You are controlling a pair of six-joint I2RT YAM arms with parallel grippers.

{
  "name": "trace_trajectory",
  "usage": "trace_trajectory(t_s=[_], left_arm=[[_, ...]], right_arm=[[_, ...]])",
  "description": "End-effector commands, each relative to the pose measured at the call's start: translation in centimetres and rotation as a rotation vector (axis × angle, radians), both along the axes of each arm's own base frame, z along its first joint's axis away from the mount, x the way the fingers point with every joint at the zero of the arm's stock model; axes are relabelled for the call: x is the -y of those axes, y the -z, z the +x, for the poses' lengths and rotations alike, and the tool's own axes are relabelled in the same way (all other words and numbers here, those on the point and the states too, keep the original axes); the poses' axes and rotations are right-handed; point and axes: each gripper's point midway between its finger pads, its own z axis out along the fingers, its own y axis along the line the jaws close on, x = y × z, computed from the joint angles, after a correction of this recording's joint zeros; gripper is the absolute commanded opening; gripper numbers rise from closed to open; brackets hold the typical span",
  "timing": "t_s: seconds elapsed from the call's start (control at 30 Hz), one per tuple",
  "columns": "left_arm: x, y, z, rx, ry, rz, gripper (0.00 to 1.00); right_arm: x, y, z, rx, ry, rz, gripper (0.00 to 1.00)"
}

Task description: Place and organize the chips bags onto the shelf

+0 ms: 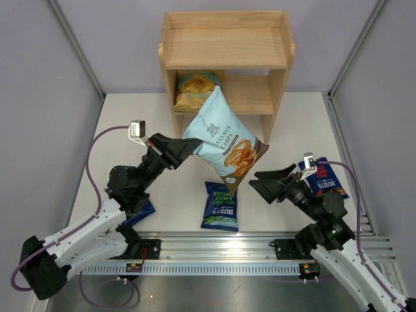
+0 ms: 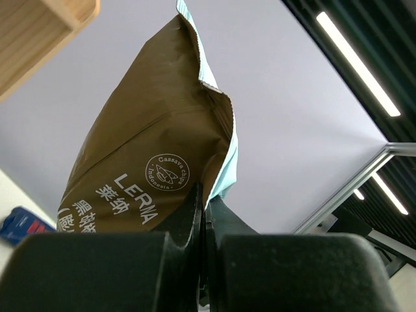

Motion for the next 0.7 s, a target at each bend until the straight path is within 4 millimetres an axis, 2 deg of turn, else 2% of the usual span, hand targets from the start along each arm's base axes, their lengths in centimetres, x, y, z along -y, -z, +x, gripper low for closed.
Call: trace_trajectory(t_s=[0.0,0.07,0.2,0.37,0.4,0.47,0.5,0.67], left_arm=[[-2.3,-5.9,-1.8,0.088,-0.009,-0.14,0.0],[-2.5,-6.9,-2.5,0.111,0.015,-0.161,0.0],[-2.9,-8.5,-3.9,0.138,0.068,-0.213,0.0],[-3.5,-9.9,-5.6,0.173,0.127,-0.282,0.0],[-3.5,-10.0,-5.9,0.172,0.136,-0.291,0.0],[-3.4,-10.4,-6.5,0.177,0.16,-0.307,0.0],[-3.3,-10.5,-6.7,0.181,0.168,-0.312,0.0],[-2.7,-11.3,-8.0,0.205,0.223,-0.347,0.0]], right_arm=[[-1.3,-5.9,-3.2,0.274,-0.177,0.1,0.99],[-2.0,-5.7,-2.9,0.259,-0.21,0.107,1.0],[-2.5,-7.6,-3.8,0.367,-0.269,0.164,1.0],[-2.9,-8.5,-3.8,0.43,-0.292,0.18,0.99],[-2.7,-9.1,-4.1,0.464,-0.294,0.199,0.99],[-2.9,-9.4,-4.0,0.466,-0.31,0.22,0.99],[-2.7,-10.3,-4.4,0.494,-0.315,0.247,0.99],[-3.3,-11.9,-3.8,0.501,-0.339,0.264,0.99]])
